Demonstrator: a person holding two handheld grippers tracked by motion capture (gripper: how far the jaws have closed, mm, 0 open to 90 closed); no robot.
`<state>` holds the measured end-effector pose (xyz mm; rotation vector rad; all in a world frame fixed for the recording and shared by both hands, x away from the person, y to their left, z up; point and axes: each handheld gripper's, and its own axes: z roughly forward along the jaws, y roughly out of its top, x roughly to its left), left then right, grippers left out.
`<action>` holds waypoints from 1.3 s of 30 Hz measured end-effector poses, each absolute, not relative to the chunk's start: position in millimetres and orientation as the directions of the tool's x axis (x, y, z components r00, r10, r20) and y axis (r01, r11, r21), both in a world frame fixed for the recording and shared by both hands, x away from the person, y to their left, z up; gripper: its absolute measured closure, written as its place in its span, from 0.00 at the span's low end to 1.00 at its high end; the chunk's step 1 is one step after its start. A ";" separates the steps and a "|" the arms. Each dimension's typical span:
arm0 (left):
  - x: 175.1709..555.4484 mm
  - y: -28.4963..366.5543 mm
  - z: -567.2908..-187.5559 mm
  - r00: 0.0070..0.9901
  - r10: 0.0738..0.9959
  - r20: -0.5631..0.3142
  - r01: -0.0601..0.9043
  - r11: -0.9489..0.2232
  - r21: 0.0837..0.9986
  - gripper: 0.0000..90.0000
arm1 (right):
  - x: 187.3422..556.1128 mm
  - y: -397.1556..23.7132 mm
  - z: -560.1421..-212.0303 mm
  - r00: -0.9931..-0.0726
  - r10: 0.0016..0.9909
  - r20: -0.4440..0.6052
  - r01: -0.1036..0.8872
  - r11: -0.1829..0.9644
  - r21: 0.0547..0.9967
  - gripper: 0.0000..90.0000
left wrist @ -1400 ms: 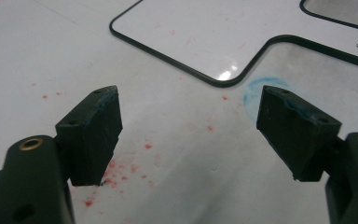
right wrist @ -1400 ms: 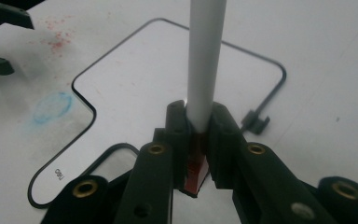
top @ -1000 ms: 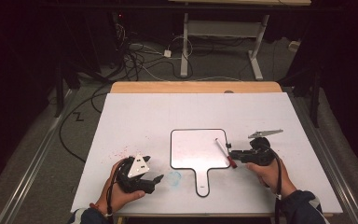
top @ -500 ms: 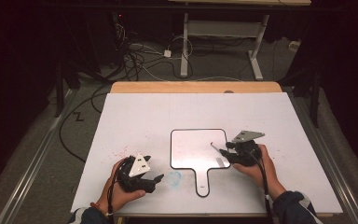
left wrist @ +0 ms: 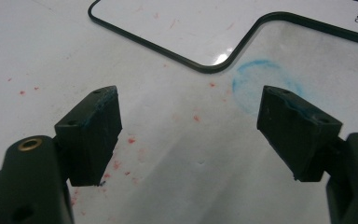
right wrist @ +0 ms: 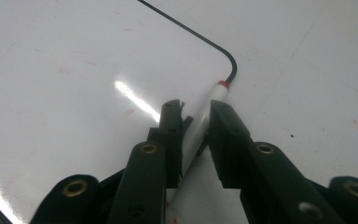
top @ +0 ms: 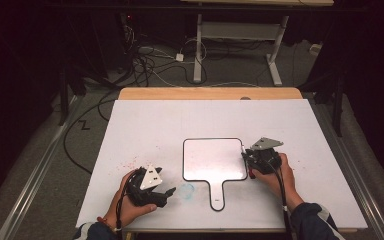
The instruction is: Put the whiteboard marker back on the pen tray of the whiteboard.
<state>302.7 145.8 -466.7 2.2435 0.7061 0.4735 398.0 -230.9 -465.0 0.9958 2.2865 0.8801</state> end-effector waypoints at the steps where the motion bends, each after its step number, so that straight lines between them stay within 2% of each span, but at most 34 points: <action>1: 302.8 145.7 -466.8 0.783 0.609 0.122 0.343 -0.588 0.733 0.23 | 398.3 -230.5 -464.8 -0.612 0.771 -0.176 0.452 0.524 0.722 0.88; 4: 302.6 145.3 -466.9 0.790 0.602 0.115 0.339 -0.585 0.736 0.23 | 401.4 -228.9 -466.3 -0.583 0.786 -0.206 0.449 0.523 0.725 0.83; 7: 302.2 144.8 -467.1 0.796 0.594 0.114 0.335 -0.589 0.735 0.23 | 404.2 -230.2 -468.3 -0.582 0.796 -0.168 0.463 0.494 0.736 0.83; 8: 299.7 141.3 -469.8 0.780 0.622 0.063 0.366 -0.536 0.761 0.23 | 404.4 -230.4 -468.0 -0.581 0.796 -0.168 0.463 0.494 0.736 0.82; 9: 302.4 144.6 -467.5 0.796 0.595 0.115 0.336 -0.591 0.734 0.23 | 404.2 -230.7 -467.4 -0.584 0.798 -0.153 0.469 0.485 0.738 0.81; 10: 299.5 140.7 -470.2 0.778 0.626 0.055 0.374 -0.531 0.760 0.23 | 403.8 -230.8 -466.6 -0.585 0.800 -0.135 0.474 0.472 0.743 0.79; 11: 299.4 140.8 -470.0 0.778 0.626 0.057 0.374 -0.534 0.759 0.23 | 403.4 -231.1 -465.5 -0.583 0.804 -0.121 0.474 0.457 0.752 0.76; 12: 302.4 144.6 -467.3 0.795 0.595 0.117 0.335 -0.592 0.733 0.23 | 403.3 -231.3 -464.2 -0.578 0.809 -0.109 0.478 0.443 0.758 0.75; 13: 299.3 140.7 -469.9 0.778 0.625 0.059 0.369 -0.531 0.763 0.23 | 403.4 -231.7 -463.0 -0.581 0.808 -0.097 0.480 0.436 0.761 0.77; 14: 298.6 139.6 -470.5 0.774 0.631 0.046 0.375 -0.516 0.770 0.23 | 403.7 -232.1 -462.1 -0.587 0.803 -0.101 0.473 0.442 0.762 0.80; 16: 299.8 140.3 -470.1 0.780 0.622 0.066 0.365 -0.538 0.760 0.23 | 404.7 -231.7 -462.6 -0.593 0.798 -0.107 0.477 0.455 0.752 0.84; 17: 302.7 143.6 -467.6 0.797 0.591 0.121 0.332 -0.597 0.731 0.23 | 405.6 -231.3 -463.4 -0.600 0.793 -0.102 0.481 0.461 0.746 0.87; 20: 303.0 143.3 -467.4 0.798 0.590 0.121 0.330 -0.597 0.731 0.23 | 409.0 -228.6 -465.2 -0.600 0.792 -0.114 0.481 0.471 0.739 0.87; 21: 300.7 140.5 -469.3 0.785 0.615 0.076 0.358 -0.551 0.754 0.23 | 410.1 -227.8 -465.8 -0.602 0.790 -0.116 0.480 0.474 0.738 0.88; 22: 303.1 143.4 -467.3 0.798 0.590 0.121 0.330 -0.596 0.732 0.23 | 410.8 -227.0 -466.5 -0.600 0.792 -0.118 0.484 0.476 0.735 0.88; 24: 303.7 143.5 -467.6 0.799 0.590 0.118 0.332 -0.596 0.731 0.23 | 412.9 -227.0 -467.7 -0.591 0.798 -0.117 0.490 0.470 0.734 0.87; 30: 303.6 143.7 -467.8 0.798 0.591 0.117 0.333 -0.595 0.731 0.23 | 415.8 -229.1 -468.4 -0.558 0.821 -0.121 0.500 0.449 0.740 0.80; 39: 303.1 144.3 -466.7 0.793 0.597 0.118 0.332 -0.587 0.739 0.23 | 411.8 -231.7 -462.3 -0.554 0.825 -0.114 0.485 0.431 0.761 0.69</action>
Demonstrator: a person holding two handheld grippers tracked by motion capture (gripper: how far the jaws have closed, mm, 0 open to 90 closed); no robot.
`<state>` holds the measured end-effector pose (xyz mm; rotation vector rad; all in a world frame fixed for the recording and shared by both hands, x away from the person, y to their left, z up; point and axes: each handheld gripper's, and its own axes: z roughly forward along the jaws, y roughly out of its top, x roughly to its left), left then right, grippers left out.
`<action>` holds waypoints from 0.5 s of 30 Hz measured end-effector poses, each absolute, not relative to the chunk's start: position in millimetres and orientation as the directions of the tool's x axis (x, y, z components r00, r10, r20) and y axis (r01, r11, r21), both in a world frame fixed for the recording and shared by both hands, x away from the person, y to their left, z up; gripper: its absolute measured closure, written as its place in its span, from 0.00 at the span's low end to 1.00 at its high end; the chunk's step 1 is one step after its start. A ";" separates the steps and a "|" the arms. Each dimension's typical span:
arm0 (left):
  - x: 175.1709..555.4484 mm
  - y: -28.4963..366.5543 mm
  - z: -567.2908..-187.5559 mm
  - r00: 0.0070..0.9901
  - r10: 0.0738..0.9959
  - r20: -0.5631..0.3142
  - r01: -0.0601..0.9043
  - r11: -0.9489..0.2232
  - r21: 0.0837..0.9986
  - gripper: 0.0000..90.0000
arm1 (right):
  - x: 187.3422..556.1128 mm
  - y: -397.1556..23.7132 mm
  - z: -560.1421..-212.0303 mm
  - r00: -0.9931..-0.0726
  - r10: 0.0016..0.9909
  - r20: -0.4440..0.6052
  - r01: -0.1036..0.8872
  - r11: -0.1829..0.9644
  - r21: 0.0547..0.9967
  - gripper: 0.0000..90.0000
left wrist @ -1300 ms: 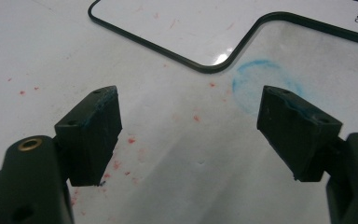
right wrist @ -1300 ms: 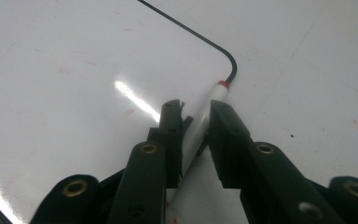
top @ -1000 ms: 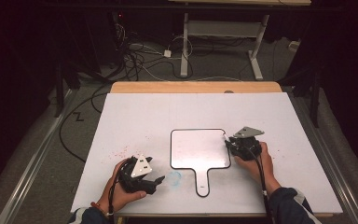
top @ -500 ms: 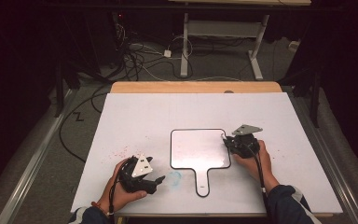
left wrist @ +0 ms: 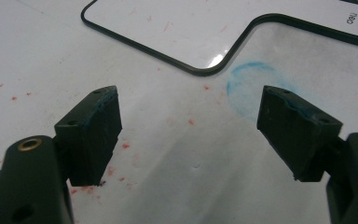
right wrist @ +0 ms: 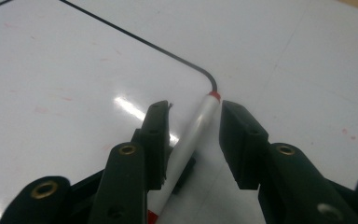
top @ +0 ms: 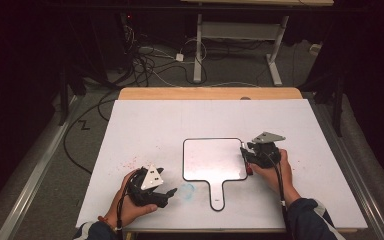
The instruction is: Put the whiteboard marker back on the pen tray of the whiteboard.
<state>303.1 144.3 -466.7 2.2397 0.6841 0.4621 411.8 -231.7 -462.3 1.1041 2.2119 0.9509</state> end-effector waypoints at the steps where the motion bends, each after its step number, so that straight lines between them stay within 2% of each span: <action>1: 303.0 144.7 -466.4 0.791 0.600 0.118 0.332 -0.584 0.741 0.23 | 410.6 -231.9 -460.2 -0.552 0.824 -0.127 0.474 0.435 0.766 0.67; 15: 303.4 146.2 -464.7 0.773 0.618 0.143 0.327 -0.582 0.745 0.22 | 376.9 -253.2 -426.9 -0.609 0.774 -0.174 0.305 0.431 0.849 0.49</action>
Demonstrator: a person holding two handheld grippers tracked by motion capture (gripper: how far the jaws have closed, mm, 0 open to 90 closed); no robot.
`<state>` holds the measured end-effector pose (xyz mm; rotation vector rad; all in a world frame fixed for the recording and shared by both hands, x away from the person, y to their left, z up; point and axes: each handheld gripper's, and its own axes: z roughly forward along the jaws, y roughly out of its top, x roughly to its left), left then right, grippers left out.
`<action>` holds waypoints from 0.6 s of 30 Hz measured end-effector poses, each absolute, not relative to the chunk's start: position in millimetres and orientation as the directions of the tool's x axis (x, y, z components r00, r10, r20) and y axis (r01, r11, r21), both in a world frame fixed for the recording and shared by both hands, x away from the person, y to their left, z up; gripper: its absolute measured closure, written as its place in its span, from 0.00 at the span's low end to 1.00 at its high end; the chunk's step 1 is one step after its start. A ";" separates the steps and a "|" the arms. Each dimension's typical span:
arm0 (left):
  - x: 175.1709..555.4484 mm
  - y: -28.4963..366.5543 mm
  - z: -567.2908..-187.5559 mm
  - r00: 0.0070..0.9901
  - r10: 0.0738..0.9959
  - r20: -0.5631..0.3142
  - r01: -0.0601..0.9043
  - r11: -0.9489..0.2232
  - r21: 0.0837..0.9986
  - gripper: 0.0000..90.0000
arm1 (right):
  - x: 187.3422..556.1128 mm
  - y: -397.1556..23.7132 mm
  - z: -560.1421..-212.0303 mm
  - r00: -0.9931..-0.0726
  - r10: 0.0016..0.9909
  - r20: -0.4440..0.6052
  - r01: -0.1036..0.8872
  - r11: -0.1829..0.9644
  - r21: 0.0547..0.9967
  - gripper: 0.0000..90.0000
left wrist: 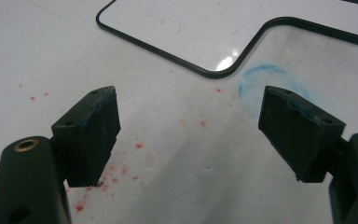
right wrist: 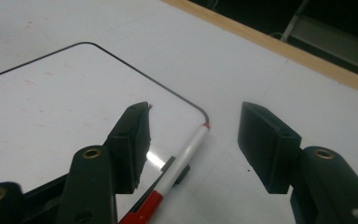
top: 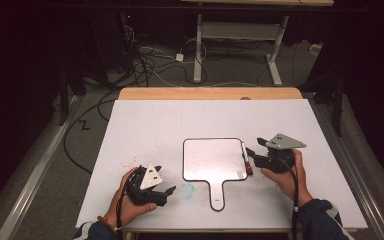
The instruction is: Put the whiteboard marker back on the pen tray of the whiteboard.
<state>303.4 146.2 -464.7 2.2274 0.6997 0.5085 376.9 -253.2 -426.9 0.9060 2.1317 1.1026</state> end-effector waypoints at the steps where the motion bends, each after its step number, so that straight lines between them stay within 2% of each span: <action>1: 303.4 146.4 -464.4 0.771 0.620 0.146 0.325 -0.581 0.746 0.22 | 373.1 -256.0 -425.0 -0.606 0.775 -0.178 0.296 0.427 0.854 0.47; 13: 304.9 146.8 -464.7 0.759 0.629 0.170 0.319 -0.587 0.744 0.22 | 330.6 -298.1 -420.6 -0.586 0.786 -0.195 0.225 0.389 0.893 0.32; 18: 303.2 147.3 -464.7 0.757 0.628 0.178 0.317 -0.592 0.741 0.22 | 314.2 -306.3 -427.6 -0.593 0.779 -0.204 0.209 0.394 0.895 0.28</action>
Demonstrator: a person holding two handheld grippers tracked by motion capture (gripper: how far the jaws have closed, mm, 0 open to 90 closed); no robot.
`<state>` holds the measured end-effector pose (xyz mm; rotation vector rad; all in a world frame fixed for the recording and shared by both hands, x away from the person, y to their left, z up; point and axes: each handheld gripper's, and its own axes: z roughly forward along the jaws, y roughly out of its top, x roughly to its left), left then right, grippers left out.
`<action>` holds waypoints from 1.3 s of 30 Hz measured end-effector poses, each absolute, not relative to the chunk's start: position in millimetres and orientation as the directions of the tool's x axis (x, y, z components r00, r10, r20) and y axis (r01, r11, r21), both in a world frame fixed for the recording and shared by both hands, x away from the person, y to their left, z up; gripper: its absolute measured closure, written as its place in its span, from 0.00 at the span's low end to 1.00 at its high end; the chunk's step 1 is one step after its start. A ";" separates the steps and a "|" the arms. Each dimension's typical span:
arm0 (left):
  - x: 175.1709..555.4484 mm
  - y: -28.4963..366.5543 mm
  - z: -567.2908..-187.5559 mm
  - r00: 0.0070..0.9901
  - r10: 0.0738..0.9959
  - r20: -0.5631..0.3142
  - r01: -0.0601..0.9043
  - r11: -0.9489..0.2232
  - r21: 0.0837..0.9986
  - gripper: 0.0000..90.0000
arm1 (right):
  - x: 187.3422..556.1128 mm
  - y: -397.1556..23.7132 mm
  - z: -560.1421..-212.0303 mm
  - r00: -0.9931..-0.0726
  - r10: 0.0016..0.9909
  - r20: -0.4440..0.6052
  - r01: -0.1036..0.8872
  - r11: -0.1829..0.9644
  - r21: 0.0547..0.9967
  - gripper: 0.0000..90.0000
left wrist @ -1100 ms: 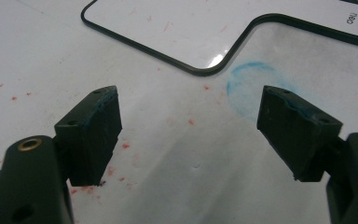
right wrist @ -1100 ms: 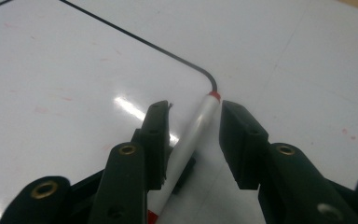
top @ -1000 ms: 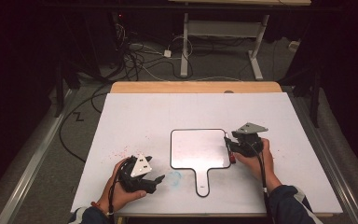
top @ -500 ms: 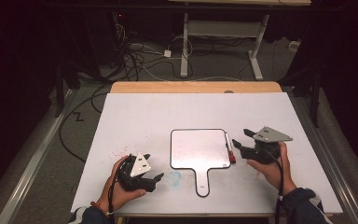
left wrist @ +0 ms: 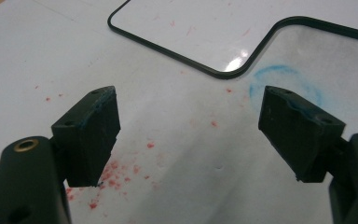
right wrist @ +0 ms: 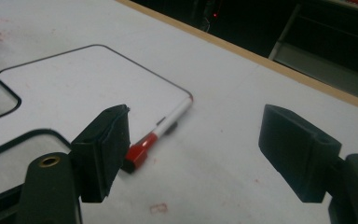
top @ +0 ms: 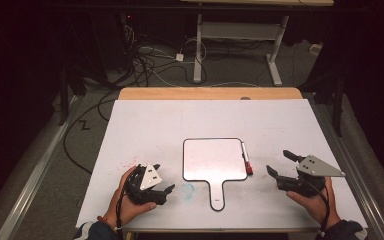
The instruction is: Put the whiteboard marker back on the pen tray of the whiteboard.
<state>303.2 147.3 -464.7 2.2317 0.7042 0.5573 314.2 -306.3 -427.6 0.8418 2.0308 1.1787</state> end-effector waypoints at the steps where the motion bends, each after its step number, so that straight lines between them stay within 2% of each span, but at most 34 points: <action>1: 302.9 147.3 -465.0 0.756 0.629 0.180 0.318 -0.593 0.740 0.22 | 310.9 -307.8 -429.2 -0.585 0.783 -0.212 0.208 0.397 0.894 0.28; 11: 296.6 148.8 -465.6 0.757 0.620 0.206 0.302 -0.612 0.731 0.22 | 289.1 -319.6 -444.8 -0.564 0.792 -0.233 0.223 0.418 0.881 0.26; 39: 300.2 146.4 -466.6 0.757 0.613 0.225 0.296 -0.628 0.720 0.22 | 293.0 -308.2 -450.2 -0.597 0.765 -0.241 0.211 0.440 0.873 0.27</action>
